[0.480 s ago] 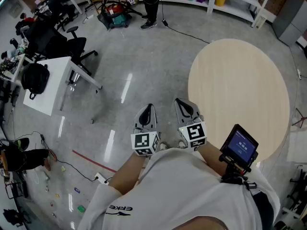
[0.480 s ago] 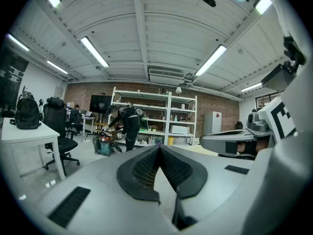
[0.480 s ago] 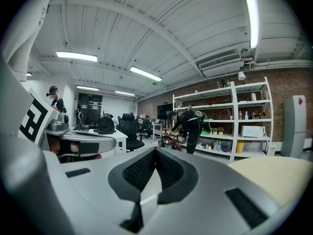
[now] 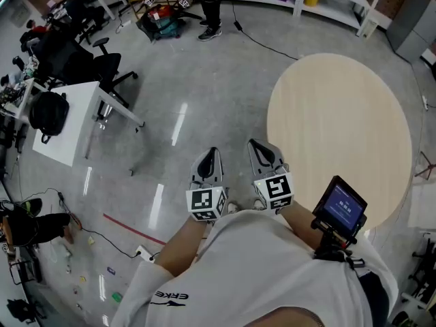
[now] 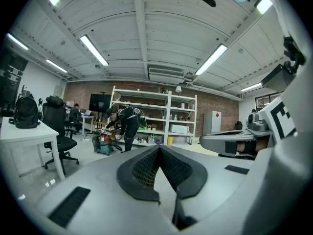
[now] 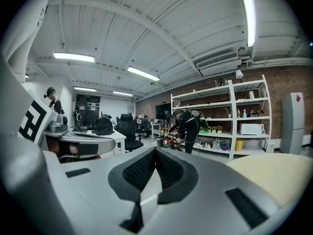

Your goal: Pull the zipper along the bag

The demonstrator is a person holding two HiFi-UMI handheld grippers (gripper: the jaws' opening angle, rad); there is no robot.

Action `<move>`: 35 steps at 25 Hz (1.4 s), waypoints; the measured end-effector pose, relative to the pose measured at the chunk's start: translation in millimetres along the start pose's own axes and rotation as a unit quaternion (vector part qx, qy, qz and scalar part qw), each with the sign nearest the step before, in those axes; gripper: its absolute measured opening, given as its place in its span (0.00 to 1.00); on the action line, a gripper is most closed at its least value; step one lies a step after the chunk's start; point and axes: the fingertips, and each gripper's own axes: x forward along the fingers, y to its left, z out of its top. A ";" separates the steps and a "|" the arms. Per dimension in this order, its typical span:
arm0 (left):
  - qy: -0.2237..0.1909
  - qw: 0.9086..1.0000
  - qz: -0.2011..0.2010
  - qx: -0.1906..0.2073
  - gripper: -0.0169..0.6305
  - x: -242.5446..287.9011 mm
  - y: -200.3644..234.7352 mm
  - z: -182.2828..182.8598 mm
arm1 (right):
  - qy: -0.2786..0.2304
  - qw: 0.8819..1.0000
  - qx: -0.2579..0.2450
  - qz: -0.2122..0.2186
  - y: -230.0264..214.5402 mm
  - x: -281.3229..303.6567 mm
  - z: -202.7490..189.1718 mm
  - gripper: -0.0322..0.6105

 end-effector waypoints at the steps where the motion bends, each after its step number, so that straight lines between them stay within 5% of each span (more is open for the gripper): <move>1: 0.000 1.000 0.001 0.000 0.03 -0.5 0.2 0.2 | 0.001 1.000 0.000 0.000 0.2 -0.2 -0.1 0.04; 13: -0.013 0.997 0.077 -0.009 0.03 -40.1 35.2 23.7 | -0.008 0.997 -0.021 0.076 52.9 12.1 29.7 0.04; 24: -0.024 0.978 0.207 -0.024 0.03 -99.4 128.3 16.3 | -0.012 0.976 -0.044 0.211 156.7 69.5 32.0 0.04; 35: -0.030 0.966 0.254 -0.034 0.03 -147.6 175.3 21.2 | -0.008 0.963 -0.058 0.264 228.0 85.5 42.6 0.04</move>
